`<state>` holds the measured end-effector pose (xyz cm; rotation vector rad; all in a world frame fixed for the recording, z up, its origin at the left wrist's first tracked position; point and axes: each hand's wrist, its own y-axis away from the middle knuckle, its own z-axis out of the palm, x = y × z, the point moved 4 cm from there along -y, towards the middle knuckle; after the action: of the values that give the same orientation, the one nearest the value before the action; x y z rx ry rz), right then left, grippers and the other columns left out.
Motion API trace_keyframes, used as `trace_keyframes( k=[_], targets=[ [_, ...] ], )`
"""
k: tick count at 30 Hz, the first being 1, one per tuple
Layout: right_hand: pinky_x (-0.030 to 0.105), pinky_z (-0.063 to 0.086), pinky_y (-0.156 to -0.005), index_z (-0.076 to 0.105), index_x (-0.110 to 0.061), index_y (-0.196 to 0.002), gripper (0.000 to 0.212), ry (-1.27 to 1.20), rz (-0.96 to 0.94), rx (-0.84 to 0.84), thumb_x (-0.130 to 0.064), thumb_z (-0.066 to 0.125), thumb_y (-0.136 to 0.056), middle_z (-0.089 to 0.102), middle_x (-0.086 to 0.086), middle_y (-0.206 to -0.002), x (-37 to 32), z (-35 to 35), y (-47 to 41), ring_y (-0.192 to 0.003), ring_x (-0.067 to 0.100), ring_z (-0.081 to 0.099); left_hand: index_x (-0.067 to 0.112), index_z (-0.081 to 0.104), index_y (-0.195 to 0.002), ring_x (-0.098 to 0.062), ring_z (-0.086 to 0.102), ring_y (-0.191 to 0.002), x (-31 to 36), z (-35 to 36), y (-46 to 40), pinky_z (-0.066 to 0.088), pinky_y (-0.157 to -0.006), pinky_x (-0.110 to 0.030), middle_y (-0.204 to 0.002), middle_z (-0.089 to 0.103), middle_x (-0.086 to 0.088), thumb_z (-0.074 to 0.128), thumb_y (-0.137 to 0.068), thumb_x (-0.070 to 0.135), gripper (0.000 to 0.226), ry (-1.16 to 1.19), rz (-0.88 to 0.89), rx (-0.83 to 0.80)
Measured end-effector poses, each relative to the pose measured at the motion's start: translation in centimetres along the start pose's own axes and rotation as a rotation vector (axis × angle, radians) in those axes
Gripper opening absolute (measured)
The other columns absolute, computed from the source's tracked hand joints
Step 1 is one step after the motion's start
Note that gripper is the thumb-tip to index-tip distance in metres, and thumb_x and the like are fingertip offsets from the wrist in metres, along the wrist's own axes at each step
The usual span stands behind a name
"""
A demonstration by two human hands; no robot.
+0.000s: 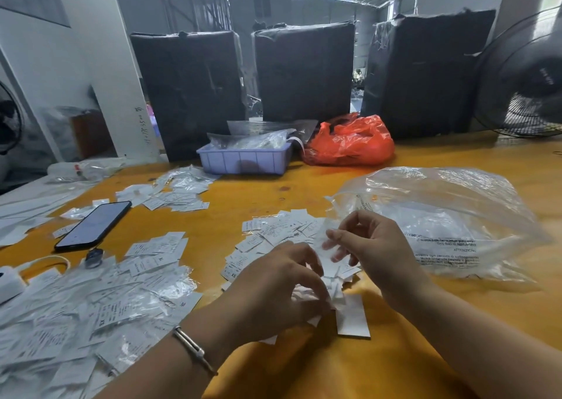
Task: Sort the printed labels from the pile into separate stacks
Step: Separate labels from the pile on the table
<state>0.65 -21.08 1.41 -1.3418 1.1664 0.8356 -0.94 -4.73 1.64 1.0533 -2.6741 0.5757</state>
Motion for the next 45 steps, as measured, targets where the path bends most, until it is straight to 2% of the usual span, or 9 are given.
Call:
trace_keyframes(
  k=[5,11,16,20,23,28,35,40,45],
  targets=[
    [0.026,0.043,-0.054,0.058,-0.007,-0.091,0.011,-0.053,0.051,-0.025,-0.007,0.068,-0.085,0.075,0.006,-0.076,0.6,-0.2,-0.3,-0.063,0.019,0.069,0.020,0.078,-0.085,-0.005,0.063,-0.090,-1.9,-1.5,0.7,0.049,-0.069,-0.019,-0.092,0.070,0.010,0.076,-0.083,0.023,0.004,0.390,-0.164,0.180],
    [0.021,0.045,-0.049,0.055,-0.033,-0.122,0.053,-0.100,0.022,-0.029,-0.007,0.073,-0.080,0.074,0.011,-0.073,0.5,-0.1,0.0,-0.057,0.018,0.067,0.003,0.069,-0.084,-0.020,0.067,-0.081,-4.4,-3.3,1.8,0.056,-0.076,-0.033,-0.087,0.075,-0.014,0.072,-0.071,0.028,0.028,0.835,-0.440,0.412],
    [0.048,0.050,-0.054,0.070,-0.021,-0.112,0.033,-0.086,-0.035,-0.102,-0.008,0.072,-0.082,0.072,0.012,-0.066,-0.1,0.7,0.6,-0.044,0.016,0.058,0.006,0.065,-0.085,-0.018,0.072,-0.076,-4.2,-3.2,1.5,0.057,-0.065,-0.025,-0.081,0.075,-0.007,0.069,-0.072,0.026,0.024,1.070,-0.435,0.423],
    [0.023,0.045,-0.046,0.077,-0.016,-0.087,0.020,-0.018,-0.017,-0.222,0.001,0.067,-0.084,0.072,0.010,-0.066,-0.3,1.7,1.2,-0.049,0.012,0.059,0.019,0.076,-0.075,-0.013,0.066,-0.075,-3.7,-2.9,1.4,0.053,-0.071,-0.028,-0.083,0.075,-0.004,0.073,-0.067,0.035,0.018,1.030,-0.434,0.340],
    [0.032,0.050,-0.064,0.075,-0.009,-0.085,0.020,-0.008,0.065,-0.369,0.003,0.059,-0.088,0.073,0.014,-0.080,-0.1,2.7,1.4,-0.068,0.025,0.065,0.019,0.076,-0.074,-0.008,0.052,-0.060,-3.6,-2.8,1.5,0.042,-0.061,-0.022,-0.075,0.070,-0.004,0.074,-0.066,0.034,0.017,1.016,-0.447,0.347],
    [0.033,0.041,-0.074,0.072,0.002,-0.088,0.048,-0.088,0.087,-0.494,-0.044,0.069,-0.076,0.068,0.023,-0.089,-0.2,3.1,1.7,-0.081,0.025,0.059,0.009,0.070,-0.077,-0.015,0.058,-0.058,-3.2,-2.7,1.4,0.047,-0.053,-0.021,-0.068,0.066,-0.008,0.075,-0.070,0.024,0.017,1.055,-0.402,0.325],
    [0.033,0.044,-0.066,0.078,-0.013,-0.085,0.024,-0.179,0.034,-0.406,-0.032,0.069,-0.073,0.075,0.009,-0.082,-0.4,3.0,1.5,-0.071,0.019,0.067,0.010,0.069,-0.102,-0.011,0.063,-0.071,-3.4,-2.4,1.3,0.048,-0.055,-0.021,-0.091,0.069,-0.007,0.061,-0.085,0.038,0.033,0.982,-0.507,0.346],
    [0.037,0.052,-0.077,0.079,-0.015,-0.086,0.025,-0.333,0.033,-0.341,-0.034,0.069,-0.072,0.074,0.014,-0.091,-0.7,2.8,1.6,-0.084,0.024,0.067,0.010,0.073,-0.104,-0.016,0.068,-0.088,-2.3,-1.5,1.2,0.055,-0.067,-0.024,-0.103,0.074,-0.009,0.081,-0.074,0.025,0.034,1.036,-0.466,-0.002],
    [0.023,0.054,-0.070,0.078,-0.016,-0.084,0.027,-0.264,-0.025,-0.331,-0.038,0.067,-0.074,0.075,0.009,-0.088,-1.2,2.8,1.7,-0.084,0.021,0.069,0.009,0.074,-0.087,-0.013,0.067,-0.070,-2.4,-1.9,1.2,0.050,-0.056,-0.019,-0.080,0.075,-0.008,0.080,-0.076,0.012,0.013,0.824,-0.439,0.196]
  ],
)
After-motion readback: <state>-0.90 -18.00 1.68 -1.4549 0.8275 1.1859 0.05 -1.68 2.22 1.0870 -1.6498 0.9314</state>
